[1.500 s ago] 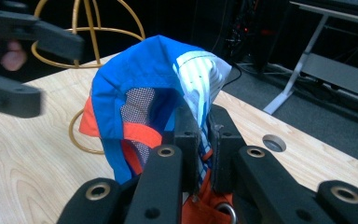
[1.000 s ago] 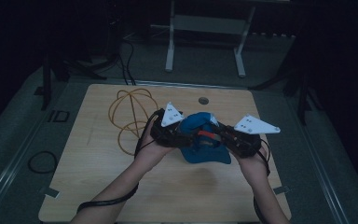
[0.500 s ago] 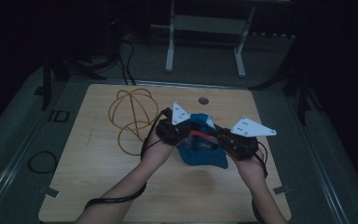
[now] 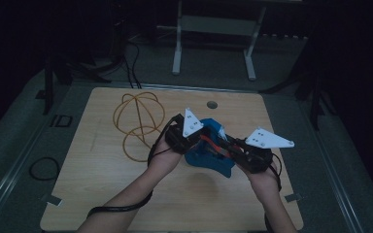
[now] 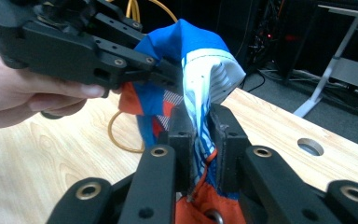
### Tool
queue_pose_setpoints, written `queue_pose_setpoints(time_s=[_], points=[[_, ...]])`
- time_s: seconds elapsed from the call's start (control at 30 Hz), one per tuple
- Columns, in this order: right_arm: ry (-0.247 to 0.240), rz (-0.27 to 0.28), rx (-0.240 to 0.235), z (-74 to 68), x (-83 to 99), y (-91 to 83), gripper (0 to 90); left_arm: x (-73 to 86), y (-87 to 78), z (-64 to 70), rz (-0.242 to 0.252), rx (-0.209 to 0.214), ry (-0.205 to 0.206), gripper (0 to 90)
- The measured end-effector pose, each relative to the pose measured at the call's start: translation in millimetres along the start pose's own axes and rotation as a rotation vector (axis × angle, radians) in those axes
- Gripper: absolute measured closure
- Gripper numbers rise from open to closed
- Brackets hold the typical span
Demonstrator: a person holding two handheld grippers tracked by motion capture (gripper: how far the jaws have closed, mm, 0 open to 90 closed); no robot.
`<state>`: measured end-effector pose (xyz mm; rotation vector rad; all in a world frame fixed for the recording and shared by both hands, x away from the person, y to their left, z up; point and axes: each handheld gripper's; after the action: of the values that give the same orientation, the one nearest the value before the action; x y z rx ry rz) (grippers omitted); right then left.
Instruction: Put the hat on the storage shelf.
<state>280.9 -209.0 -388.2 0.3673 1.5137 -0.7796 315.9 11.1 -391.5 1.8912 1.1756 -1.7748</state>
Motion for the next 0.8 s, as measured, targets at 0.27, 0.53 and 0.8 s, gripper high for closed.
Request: queue_pose_setpoints(time_s=[0.27, 0.53, 0.8], points=[[0.009, 0.042, -0.040, -8.9, 1.2, -23.0, 64.9, 3.2, -2.2, -4.1, 0.032, 0.040, 0.018, 89.0], [-0.018, 0.057, -0.042, -6.7, 6.2, -43.4, 57.5, 4.9, -12.8, -14.4, 0.149, 0.164, 0.085, 88.9], [-0.047, 0.055, -0.065, -5.1, 15.7, -50.5, 54.5, 5.1, -22.5, -26.4, 0.240, 0.307, 0.069, 88.9]])
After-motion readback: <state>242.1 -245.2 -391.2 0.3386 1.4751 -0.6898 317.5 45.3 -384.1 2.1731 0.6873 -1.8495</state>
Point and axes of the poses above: each handheld gripper's, and its own axes: y roughly forward along the jaws, x roughly out of its underside, z roughly to its right, and after that the axes turned 5 degrees about z, right-handed
